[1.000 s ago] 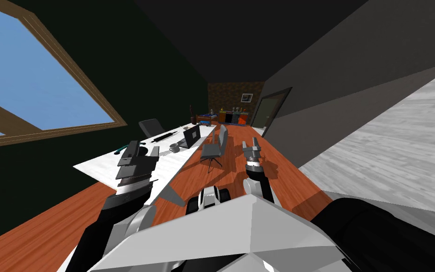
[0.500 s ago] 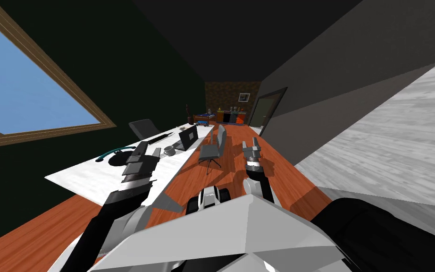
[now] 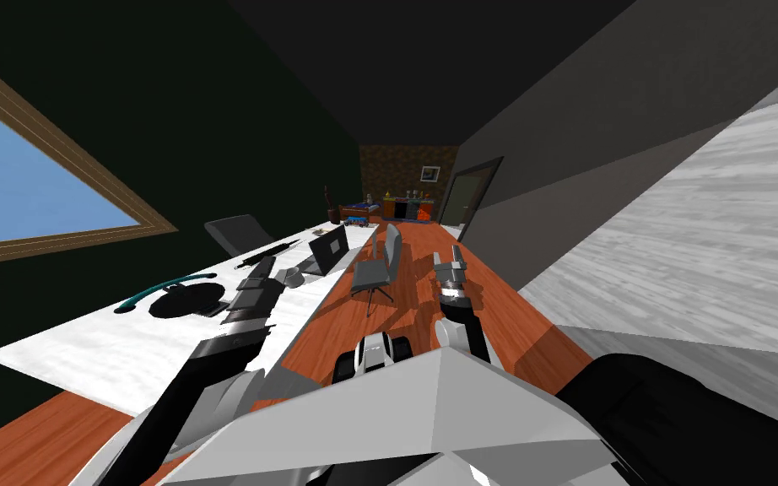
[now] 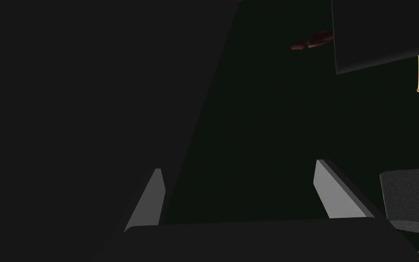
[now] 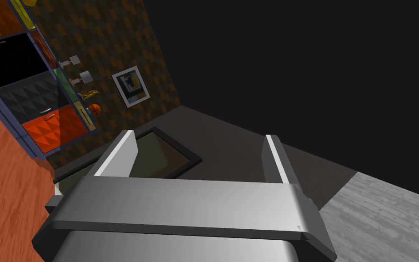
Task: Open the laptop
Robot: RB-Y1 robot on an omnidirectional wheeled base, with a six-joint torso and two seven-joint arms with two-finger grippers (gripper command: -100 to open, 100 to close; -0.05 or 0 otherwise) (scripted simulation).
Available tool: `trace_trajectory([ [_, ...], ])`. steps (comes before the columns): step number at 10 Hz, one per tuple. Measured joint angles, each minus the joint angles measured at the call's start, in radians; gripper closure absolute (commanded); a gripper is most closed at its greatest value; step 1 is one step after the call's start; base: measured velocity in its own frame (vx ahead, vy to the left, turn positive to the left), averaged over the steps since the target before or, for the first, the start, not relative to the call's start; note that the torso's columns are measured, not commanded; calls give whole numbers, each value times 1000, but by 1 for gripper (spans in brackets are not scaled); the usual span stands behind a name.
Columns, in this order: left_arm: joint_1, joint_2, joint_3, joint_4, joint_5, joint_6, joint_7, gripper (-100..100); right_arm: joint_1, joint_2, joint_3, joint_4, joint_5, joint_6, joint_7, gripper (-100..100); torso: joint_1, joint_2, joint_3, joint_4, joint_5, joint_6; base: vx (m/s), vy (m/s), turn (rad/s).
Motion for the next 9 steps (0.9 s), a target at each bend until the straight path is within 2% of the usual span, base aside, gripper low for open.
trace_trajectory([
  [3,-11,25,19,12,-17,57,-8,-100,0,0,0,0,0,0,0,0,-1,1,0,0,0,0,54,0,-73],
  [9,-31,122,61,40,-54,177,-26,-100,0,0,0,0,0,0,0,0,-1,-1,-1,0,0,0,63,4,-83],
])
